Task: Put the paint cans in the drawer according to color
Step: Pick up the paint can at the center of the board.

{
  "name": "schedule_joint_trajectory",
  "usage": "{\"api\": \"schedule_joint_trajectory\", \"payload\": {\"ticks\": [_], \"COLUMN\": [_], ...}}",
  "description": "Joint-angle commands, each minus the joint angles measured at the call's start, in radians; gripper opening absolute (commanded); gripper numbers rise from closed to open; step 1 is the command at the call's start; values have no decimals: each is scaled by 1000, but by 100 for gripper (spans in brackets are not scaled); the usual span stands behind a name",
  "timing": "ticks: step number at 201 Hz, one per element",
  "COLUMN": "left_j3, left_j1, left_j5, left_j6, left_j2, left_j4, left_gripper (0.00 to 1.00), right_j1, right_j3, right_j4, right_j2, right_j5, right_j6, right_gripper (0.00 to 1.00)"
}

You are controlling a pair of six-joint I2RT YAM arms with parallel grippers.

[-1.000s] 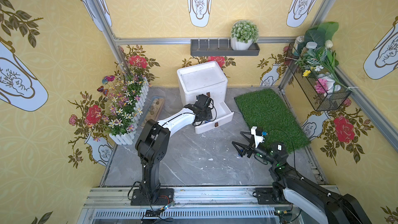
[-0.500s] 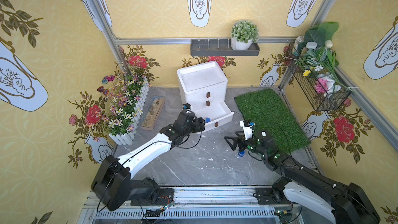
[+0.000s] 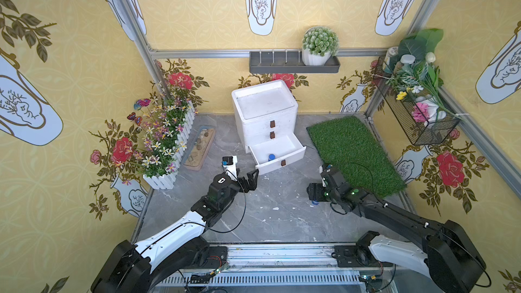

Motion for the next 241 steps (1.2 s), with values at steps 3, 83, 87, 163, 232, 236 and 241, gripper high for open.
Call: {"api": "schedule_joint_trajectory", "payload": {"ticks": [3,83,87,163,232,236,241], "left_j3": [-9,-34,-34,-44,-60,-62,-65], "left_j1": [9,27,28,29,31,32,31], "left_j5": [24,13,13,-4,-27,-31,-34], "left_j6": [9,15,15,15,15,16,16], "left_j2": [11,-51,-53,-99,-158,-164,-170], "left_j4": [83,68,68,45,20,19,17], "left_gripper": [100,100,100,100,100,100,100], "right_j1": [7,46,48,81,97,98,99], "right_j3": [24,79,82,104,113,115,118], "right_j4": [-48,-106,-108,-131,-138,-137,-136], "right_j2": [62,160,170,225,179,172,165], "right_j5": [-19,16,19,82,116,116,116], "right_j6": [19,21,21,34,35,33,32], "right_gripper": [80,62,62,50,32,32,31]}}
